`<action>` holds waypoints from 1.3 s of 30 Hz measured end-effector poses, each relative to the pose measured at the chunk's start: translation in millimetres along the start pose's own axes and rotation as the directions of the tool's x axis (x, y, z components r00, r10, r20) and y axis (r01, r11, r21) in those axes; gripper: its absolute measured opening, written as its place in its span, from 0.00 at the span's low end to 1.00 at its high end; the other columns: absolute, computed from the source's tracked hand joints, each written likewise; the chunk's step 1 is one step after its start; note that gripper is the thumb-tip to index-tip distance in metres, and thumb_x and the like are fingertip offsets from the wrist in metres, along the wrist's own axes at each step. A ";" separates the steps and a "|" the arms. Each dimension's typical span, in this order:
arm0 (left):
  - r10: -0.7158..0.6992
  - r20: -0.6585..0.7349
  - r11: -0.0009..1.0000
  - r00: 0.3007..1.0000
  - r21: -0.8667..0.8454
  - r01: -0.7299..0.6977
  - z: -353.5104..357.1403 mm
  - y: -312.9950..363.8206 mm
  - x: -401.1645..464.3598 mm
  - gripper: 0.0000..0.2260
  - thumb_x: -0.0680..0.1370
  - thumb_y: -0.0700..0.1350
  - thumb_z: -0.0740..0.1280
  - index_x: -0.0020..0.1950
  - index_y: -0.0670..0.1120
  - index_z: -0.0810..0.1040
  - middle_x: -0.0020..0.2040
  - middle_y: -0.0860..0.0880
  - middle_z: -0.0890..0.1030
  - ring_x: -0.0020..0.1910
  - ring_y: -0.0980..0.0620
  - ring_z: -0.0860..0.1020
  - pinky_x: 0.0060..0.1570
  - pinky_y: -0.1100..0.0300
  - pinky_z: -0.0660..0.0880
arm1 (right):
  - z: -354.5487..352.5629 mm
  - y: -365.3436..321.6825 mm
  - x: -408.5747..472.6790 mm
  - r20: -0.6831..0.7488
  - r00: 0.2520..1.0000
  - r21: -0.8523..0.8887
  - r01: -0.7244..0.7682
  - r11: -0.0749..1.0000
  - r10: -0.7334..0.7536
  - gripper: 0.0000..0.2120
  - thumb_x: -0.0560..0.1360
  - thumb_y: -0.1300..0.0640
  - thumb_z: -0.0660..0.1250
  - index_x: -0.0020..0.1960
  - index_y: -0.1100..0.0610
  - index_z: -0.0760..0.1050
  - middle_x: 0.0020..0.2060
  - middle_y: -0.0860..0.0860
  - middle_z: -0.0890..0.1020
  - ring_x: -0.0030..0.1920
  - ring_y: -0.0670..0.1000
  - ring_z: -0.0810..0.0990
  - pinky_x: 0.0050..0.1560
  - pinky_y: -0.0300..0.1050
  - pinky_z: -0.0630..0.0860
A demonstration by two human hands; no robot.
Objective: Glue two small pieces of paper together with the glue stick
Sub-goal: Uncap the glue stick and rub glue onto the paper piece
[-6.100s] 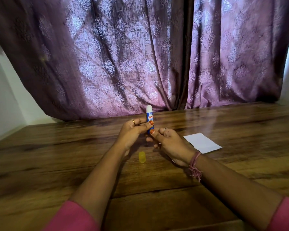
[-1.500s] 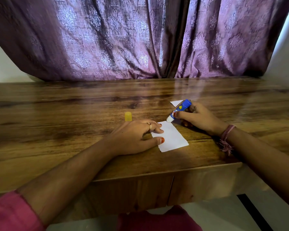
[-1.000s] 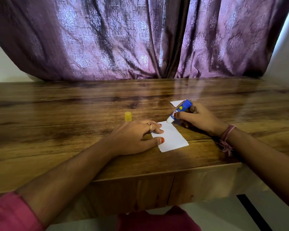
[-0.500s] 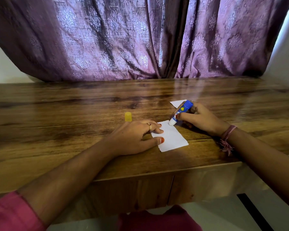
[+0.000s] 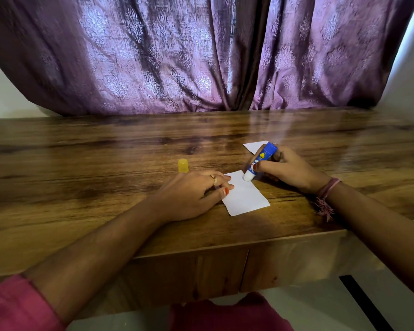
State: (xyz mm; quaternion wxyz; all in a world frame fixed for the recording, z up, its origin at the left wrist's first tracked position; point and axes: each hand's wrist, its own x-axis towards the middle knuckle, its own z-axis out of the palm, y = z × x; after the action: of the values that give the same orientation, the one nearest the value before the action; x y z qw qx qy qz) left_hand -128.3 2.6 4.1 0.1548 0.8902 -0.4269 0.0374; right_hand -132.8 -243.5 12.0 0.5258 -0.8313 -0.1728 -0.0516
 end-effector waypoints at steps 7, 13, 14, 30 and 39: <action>0.006 -0.013 1.000 1.000 0.003 -0.006 0.5 -0.4 0.1 0.19 0.79 0.56 0.53 0.63 0.52 0.76 0.68 0.57 0.72 0.63 0.58 0.72 0.56 0.59 0.71 | -2.3 4.7 0.7 0.010 1.000 -0.017 -0.018 1.000 0.018 0.07 0.75 0.64 0.66 0.45 0.60 0.83 0.39 0.48 0.87 0.36 0.40 0.80 0.38 0.31 0.74; 0.013 -0.023 1.000 1.000 -0.002 -0.013 0.9 -0.9 -0.3 0.18 0.79 0.56 0.54 0.63 0.52 0.76 0.68 0.57 0.73 0.62 0.58 0.72 0.55 0.59 0.71 | -1.6 2.0 -1.8 0.002 1.000 -0.042 -0.013 0.999 0.013 0.07 0.75 0.64 0.66 0.44 0.60 0.83 0.34 0.47 0.85 0.28 0.39 0.73 0.30 0.29 0.67; 0.013 -0.022 1.000 1.000 0.002 -0.013 1.0 -0.9 -0.2 0.18 0.79 0.56 0.54 0.63 0.53 0.76 0.68 0.57 0.73 0.62 0.58 0.72 0.55 0.60 0.71 | -2.0 1.6 -2.3 0.003 1.000 -0.037 -0.014 0.999 0.014 0.07 0.75 0.65 0.66 0.44 0.61 0.83 0.34 0.48 0.84 0.28 0.39 0.73 0.30 0.28 0.68; 0.027 -0.026 1.000 0.999 0.004 -0.027 -0.1 -1.0 -0.5 0.14 0.81 0.52 0.57 0.64 0.54 0.75 0.69 0.57 0.72 0.62 0.60 0.71 0.49 0.67 0.65 | -0.9 -8.7 -9.5 0.031 0.999 -0.092 -0.015 0.996 0.017 0.09 0.71 0.60 0.68 0.47 0.65 0.80 0.41 0.59 0.84 0.39 0.48 0.78 0.43 0.40 0.72; 0.032 -0.028 0.999 0.999 -0.003 -0.032 0.7 -1.9 -0.3 0.14 0.81 0.52 0.57 0.64 0.54 0.75 0.68 0.57 0.72 0.62 0.61 0.71 0.53 0.62 0.69 | -0.9 -9.0 -11.0 0.069 0.998 -0.053 0.013 0.999 -0.009 0.07 0.69 0.60 0.65 0.43 0.62 0.79 0.35 0.47 0.83 0.35 0.42 0.78 0.40 0.33 0.72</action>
State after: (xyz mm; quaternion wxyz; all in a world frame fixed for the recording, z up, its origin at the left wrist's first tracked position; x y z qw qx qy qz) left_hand -127.1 3.6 2.9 0.1617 0.8825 -0.4387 0.0514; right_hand -146.0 -243.4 17.2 0.4967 -0.8454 -0.1940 -0.0305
